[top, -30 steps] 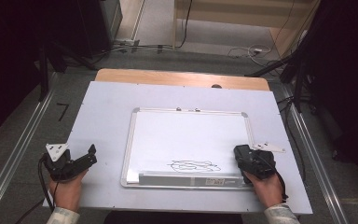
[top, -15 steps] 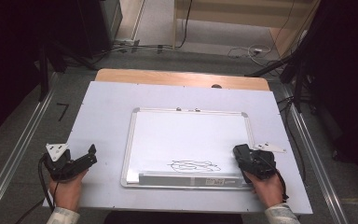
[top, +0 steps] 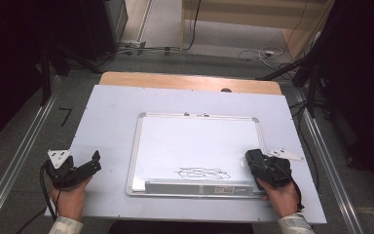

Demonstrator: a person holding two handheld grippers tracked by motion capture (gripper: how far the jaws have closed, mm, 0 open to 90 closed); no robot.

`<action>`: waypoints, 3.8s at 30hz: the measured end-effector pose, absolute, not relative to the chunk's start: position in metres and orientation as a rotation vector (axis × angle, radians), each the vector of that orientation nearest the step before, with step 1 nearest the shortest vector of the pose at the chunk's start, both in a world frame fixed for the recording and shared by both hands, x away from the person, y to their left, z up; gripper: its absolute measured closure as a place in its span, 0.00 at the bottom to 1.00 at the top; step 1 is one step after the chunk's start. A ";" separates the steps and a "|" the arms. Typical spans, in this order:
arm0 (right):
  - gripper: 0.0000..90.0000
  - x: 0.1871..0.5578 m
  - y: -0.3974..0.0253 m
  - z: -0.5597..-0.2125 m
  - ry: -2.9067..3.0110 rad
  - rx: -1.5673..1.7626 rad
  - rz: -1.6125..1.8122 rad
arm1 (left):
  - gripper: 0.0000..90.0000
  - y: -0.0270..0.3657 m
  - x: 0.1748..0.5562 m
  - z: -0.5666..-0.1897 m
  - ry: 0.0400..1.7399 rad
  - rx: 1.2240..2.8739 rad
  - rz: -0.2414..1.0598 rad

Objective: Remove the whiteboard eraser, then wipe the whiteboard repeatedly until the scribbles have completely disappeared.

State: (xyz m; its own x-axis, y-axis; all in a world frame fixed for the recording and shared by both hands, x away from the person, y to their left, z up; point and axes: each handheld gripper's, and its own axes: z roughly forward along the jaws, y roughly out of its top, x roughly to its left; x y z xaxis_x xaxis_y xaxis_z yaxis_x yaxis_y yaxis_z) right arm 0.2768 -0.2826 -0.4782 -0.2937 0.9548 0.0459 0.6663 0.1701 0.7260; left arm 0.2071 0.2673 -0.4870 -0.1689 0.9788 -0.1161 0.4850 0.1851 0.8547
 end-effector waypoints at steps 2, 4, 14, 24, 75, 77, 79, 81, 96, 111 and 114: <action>0.43 0.275 -0.283 -0.477 2.030 1.524 0.927 | 0.04 0.267 0.207 -0.487 1.759 1.383 0.892; 0.43 0.274 -0.283 -0.476 2.030 1.522 0.936 | 0.04 0.268 0.208 -0.487 1.761 1.385 0.887; 0.43 0.268 -0.288 -0.471 2.010 1.513 0.974 | 0.04 0.265 0.215 -0.488 1.747 1.389 0.867; 0.43 0.268 -0.287 -0.470 2.014 1.496 0.982 | 0.04 0.262 0.218 -0.488 1.739 1.402 0.862; 0.43 0.282 -0.269 -0.469 2.104 1.376 1.019 | 0.04 0.264 0.217 -0.488 1.746 1.393 0.867; 0.43 0.283 -0.265 -0.470 2.116 1.351 1.018 | 0.04 0.264 0.217 -0.488 1.746 1.393 0.866; 0.43 0.285 -0.264 -0.470 2.119 1.343 1.020 | 0.04 0.264 0.216 -0.488 1.745 1.395 0.866; 0.43 0.289 -0.260 -0.469 2.122 1.329 1.027 | 0.04 0.264 0.216 -0.487 1.744 1.398 0.866; 0.43 0.302 -0.241 -0.476 2.192 1.268 1.023 | 0.04 0.265 0.215 -0.487 1.745 1.387 0.867; 0.43 0.298 -0.231 -0.489 2.303 1.227 0.998 | 0.04 0.265 0.214 -0.487 1.744 1.388 0.865; 0.43 0.298 -0.231 -0.489 2.307 1.213 1.000 | 0.04 0.265 0.214 -0.487 1.743 1.389 0.866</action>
